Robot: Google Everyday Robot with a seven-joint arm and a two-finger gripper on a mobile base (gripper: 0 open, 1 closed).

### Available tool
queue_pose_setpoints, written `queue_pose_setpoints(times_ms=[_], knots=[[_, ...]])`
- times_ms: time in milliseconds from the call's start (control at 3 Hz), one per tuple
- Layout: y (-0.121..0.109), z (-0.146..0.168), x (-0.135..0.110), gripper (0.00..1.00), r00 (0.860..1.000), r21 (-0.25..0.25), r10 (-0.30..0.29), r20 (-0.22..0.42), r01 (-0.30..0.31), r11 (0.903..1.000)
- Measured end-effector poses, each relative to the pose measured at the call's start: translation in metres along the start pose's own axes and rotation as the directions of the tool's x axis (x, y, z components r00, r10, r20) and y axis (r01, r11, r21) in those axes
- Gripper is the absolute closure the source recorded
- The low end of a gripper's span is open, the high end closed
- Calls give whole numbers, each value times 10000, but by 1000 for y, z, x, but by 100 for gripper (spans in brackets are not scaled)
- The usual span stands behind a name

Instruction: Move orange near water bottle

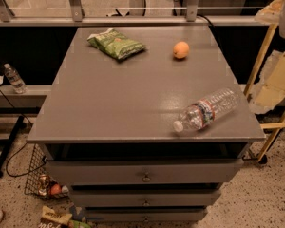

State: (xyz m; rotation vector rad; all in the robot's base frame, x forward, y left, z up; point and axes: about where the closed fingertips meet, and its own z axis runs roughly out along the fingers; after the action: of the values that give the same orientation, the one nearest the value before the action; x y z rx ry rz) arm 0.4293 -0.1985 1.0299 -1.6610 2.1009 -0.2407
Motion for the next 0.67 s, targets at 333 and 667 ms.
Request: queue_pose_setpoints(times_ms=[333,667], knots=[[0,0,0,0,10000,0,0,0,0,10000],[-6,2,1,0,9996,45,256,117,-257,9997]])
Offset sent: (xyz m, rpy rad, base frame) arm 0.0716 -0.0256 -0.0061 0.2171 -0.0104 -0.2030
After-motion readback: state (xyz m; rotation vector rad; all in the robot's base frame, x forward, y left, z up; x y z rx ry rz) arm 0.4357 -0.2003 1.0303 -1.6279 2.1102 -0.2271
